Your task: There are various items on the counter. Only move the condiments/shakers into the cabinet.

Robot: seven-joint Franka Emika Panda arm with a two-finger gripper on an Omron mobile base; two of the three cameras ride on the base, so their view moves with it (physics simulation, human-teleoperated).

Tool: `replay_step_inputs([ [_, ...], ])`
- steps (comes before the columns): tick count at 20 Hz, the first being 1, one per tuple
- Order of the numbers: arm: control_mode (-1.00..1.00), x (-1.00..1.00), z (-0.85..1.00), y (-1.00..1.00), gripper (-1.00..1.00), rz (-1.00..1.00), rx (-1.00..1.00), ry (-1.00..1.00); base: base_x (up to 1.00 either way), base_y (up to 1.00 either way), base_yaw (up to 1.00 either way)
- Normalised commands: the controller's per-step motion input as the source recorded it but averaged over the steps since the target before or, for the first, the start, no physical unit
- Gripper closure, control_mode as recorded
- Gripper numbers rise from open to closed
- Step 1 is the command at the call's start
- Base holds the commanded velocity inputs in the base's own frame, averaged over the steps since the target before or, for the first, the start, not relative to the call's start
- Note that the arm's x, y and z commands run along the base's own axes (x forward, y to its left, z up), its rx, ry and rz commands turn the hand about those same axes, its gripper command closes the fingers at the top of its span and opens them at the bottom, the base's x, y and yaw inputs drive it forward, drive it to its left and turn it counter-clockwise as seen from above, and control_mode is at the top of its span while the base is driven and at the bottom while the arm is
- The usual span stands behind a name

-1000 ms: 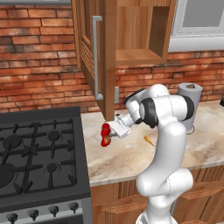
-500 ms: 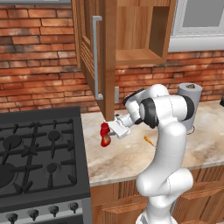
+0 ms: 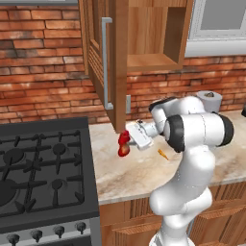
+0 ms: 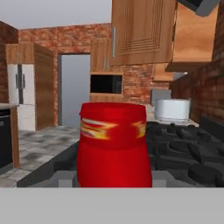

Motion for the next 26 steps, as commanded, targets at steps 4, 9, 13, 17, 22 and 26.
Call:
replay_step_inputs([
  [4, -1.0, -0.5, 0.79, -0.36, 1.0, -0.28, 0.0, -0.13, 0.0, 0.0, 0.0],
  [9, -1.0, -0.44, 0.85, -0.37, 1.0, -0.32, 0.0, -0.04, 0.0, 0.0, 0.0],
  [13, -1.0, -0.35, 0.92, -0.43, 1.0, -0.3, 0.0, 0.0, 0.0, 0.0, 0.0],
  [17, -1.0, -0.26, 0.92, -0.45, 1.0, -0.29, 0.0, 0.0, 0.0, 0.0, 0.0],
  [22, -1.0, -0.17, 0.87, -0.35, 1.0, -0.26, 0.0, 0.0, 0.0, 0.0, 0.0],
  [26, -1.0, -0.03, 0.87, -0.25, 1.0, -0.19, 0.0, 0.0, 0.0, 0.0, 0.0],
])
